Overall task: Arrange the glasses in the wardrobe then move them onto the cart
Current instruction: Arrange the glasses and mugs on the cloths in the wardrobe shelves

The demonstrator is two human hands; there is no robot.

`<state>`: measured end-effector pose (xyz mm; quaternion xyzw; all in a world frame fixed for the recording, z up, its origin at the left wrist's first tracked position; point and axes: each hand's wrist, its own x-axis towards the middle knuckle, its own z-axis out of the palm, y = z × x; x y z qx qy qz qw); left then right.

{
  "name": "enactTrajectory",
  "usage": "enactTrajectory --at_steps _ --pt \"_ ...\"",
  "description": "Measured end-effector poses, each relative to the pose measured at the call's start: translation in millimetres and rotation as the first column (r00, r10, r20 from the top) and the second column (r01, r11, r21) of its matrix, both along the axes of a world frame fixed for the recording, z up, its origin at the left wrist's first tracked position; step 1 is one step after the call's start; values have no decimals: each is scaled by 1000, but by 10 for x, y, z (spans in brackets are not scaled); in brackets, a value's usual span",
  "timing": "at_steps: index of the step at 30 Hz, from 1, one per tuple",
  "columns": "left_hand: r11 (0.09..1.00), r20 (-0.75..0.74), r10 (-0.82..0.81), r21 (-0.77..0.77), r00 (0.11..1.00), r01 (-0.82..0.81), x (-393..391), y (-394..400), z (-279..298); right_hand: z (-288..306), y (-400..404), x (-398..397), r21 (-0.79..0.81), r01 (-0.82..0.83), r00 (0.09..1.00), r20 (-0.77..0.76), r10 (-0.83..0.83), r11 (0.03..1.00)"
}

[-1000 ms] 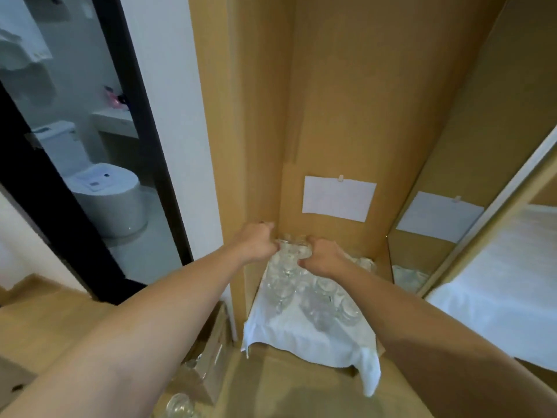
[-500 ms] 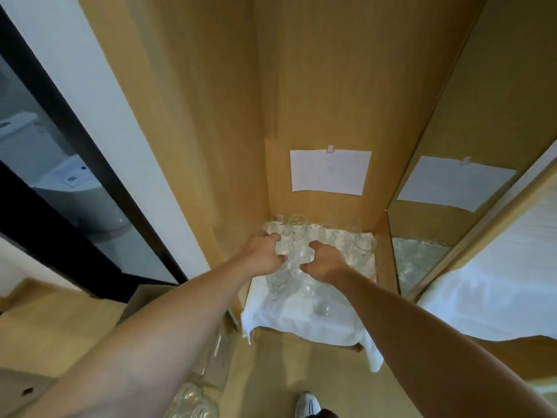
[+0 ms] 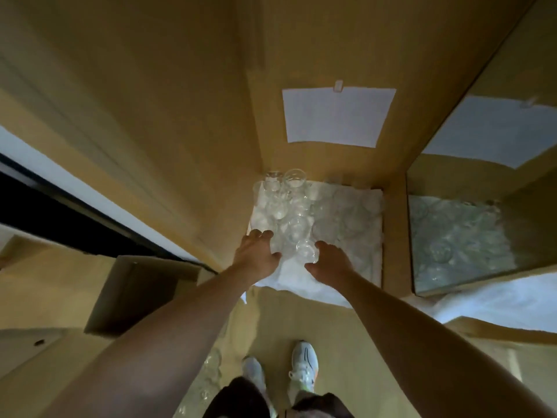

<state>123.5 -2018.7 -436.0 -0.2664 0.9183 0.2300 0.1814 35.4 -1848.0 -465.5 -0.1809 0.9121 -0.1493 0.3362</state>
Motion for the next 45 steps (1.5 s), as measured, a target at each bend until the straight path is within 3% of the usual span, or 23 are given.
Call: enactTrajectory --at_steps 5,11,19,33,42,45 --pt "996 73 11 87 997 -17 -36 -86 -542 -404 -48 42 27 75 996 48 -76 997" --pt "993 91 11 120 996 -22 -120 -185 -1087 -857 -41 45 55 225 974 3 -226 973" --pt "948 119 214 214 969 -236 -136 -247 -1665 -1402 -22 25 115 305 952 -70 -299 945" --pt "857 174 438 215 882 -468 -112 -238 -2616 -2188 -54 18 -111 458 877 -102 -469 882" --pt "734 170 603 265 780 -625 -266 -252 -2950 -2352 -16 104 -205 486 838 -167 -520 850" --pt "749 189 594 226 782 -624 -291 -269 -2938 -2324 10 112 -227 523 820 -130 -557 822"
